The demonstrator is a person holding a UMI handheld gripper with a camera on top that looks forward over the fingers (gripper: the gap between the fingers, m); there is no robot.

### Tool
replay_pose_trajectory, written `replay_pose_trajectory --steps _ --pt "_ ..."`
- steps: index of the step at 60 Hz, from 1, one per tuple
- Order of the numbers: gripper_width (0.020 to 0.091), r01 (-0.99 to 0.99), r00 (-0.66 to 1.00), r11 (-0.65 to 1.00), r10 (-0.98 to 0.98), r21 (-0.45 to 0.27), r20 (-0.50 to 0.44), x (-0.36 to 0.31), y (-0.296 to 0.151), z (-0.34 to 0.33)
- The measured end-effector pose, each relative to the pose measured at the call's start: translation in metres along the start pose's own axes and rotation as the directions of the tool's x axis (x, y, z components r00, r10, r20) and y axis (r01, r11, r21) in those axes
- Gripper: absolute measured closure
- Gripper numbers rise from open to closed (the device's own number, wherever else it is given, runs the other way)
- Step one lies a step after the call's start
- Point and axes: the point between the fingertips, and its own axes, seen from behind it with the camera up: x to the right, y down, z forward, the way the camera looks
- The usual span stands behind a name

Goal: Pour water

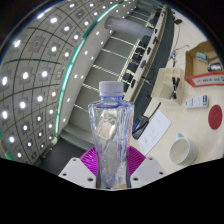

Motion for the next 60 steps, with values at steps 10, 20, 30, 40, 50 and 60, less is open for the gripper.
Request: replay_pose_trajectory --steps 10,20,30,40,50,60 --pt "0.0765 0.466 0.88 0.885 -0.46 0.025 -0.114 0.012 -0.085 -0.041" --pt "0.0765 0.752 0.635 0.659 -0.732 -0.021 -0.246 0.071 -0.139 -0.064" --pt "0.0766 0.857 0.438 0.497 -0.84 -0.134 -0.32 0.151 -0.156 -0.074" --pt "0.0764 0.854 0.414 0.486 -0.851 -0.186 -0.323 0.216 -0.146 -0.071" --pt "0.0755 0.823 0.444 0.521 -0.838 -0.224 -0.317 0.26 -0.127 -0.072" --pt "0.0613 0.834 0.422 0.504 -0.845 -0.223 -0.329 0.274 -0.117 -0.078"
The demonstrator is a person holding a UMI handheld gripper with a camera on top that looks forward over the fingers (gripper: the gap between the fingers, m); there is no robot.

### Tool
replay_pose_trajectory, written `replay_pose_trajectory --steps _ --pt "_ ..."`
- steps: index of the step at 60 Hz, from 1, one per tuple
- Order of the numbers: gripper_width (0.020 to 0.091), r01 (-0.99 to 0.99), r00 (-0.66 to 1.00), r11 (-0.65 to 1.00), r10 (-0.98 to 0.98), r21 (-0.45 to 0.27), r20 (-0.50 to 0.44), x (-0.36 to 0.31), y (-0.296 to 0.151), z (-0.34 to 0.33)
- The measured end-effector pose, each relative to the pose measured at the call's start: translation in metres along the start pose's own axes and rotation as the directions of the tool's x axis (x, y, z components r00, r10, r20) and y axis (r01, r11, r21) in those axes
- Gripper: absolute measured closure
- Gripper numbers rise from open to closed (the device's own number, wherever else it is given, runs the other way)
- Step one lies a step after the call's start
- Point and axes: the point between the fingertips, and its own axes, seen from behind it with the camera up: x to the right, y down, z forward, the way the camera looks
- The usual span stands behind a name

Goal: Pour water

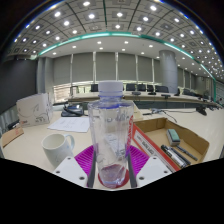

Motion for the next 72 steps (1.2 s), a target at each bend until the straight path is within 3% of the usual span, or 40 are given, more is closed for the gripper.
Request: replay_pose_trajectory --steps 3,5,7,10,13,26,50,72 --pt "0.0559 0.003 1.0 1.0 -0.003 -0.025 -0.01 0.001 0.007 -0.003" --pt "0.0428 0.0 1.0 0.997 -0.001 -0.073 -0.013 0.001 0.017 -0.005" --pt "0.024 -0.012 1.0 0.995 0.011 -0.104 -0.008 -0.002 0.022 -0.006" --pt "0.0271 -0.038 0.999 0.992 0.038 -0.119 -0.01 -0.003 0.02 -0.015" --pt "0.0241 -0.059 0.998 0.99 0.056 -0.128 -0.027 -0.002 0.014 -0.027" --pt "0.0246 -0.063 0.991 0.976 0.037 -0.21 -0.126 -0.022 -0.014 -0.112" --pt "0.0245 -0.029 0.978 0.953 -0.034 -0.301 -0.205 -0.126 -0.045 -0.301" --pt "0.0245 0.064 0.963 0.948 -0.142 -0.313 -0.23 -0.153 -0.05 -0.348"
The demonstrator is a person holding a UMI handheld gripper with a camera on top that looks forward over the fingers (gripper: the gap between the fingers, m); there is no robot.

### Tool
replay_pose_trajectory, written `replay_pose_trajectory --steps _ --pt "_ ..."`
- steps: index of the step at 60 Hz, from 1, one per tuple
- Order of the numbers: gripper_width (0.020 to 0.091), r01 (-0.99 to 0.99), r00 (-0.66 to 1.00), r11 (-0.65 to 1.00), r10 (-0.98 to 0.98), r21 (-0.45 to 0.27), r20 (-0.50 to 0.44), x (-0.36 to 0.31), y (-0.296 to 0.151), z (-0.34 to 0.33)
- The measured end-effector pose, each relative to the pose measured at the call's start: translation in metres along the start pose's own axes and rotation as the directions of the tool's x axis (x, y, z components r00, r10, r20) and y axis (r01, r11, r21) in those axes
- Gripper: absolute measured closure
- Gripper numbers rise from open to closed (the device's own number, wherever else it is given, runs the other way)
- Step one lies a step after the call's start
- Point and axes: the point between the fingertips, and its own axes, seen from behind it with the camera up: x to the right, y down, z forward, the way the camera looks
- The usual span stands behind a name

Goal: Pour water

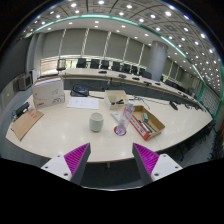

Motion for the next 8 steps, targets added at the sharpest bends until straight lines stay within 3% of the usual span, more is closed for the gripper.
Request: replay_pose_trajectory --steps 8 --pt "0.0246 0.003 1.0 1.0 -0.002 -0.008 0.029 -0.017 0.0 -0.006"
